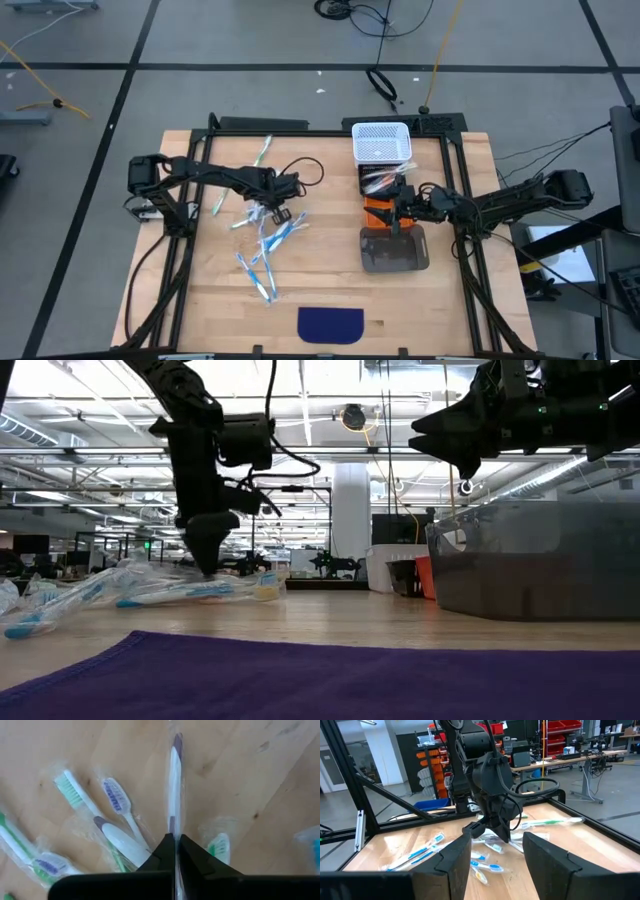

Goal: Pick & Place Toothbrushes
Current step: Put the purple toothbrush into the orange bin

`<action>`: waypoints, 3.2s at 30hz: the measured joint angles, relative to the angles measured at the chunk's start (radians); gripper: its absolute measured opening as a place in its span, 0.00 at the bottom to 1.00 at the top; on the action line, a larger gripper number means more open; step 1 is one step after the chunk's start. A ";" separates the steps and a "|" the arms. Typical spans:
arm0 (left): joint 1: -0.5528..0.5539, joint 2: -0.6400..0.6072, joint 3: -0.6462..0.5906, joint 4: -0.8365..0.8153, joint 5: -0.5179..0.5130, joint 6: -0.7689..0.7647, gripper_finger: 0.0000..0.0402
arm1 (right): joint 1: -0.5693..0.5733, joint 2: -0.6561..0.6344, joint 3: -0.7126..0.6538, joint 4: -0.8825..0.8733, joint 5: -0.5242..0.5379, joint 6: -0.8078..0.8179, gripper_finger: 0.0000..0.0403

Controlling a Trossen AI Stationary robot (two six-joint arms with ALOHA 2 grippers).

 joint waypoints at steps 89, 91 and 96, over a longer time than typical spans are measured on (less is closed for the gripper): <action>-0.088 -0.058 0.123 0.733 0.215 0.210 0.27 | -0.032 -0.399 0.000 -0.392 0.061 0.023 0.05; -0.088 -0.060 0.123 0.725 0.215 0.210 0.27 | -0.025 -0.461 0.000 -0.470 0.066 0.036 0.05; -0.088 -0.059 0.123 0.708 0.215 0.214 0.27 | -0.001 -0.593 0.000 -0.644 0.114 0.070 0.05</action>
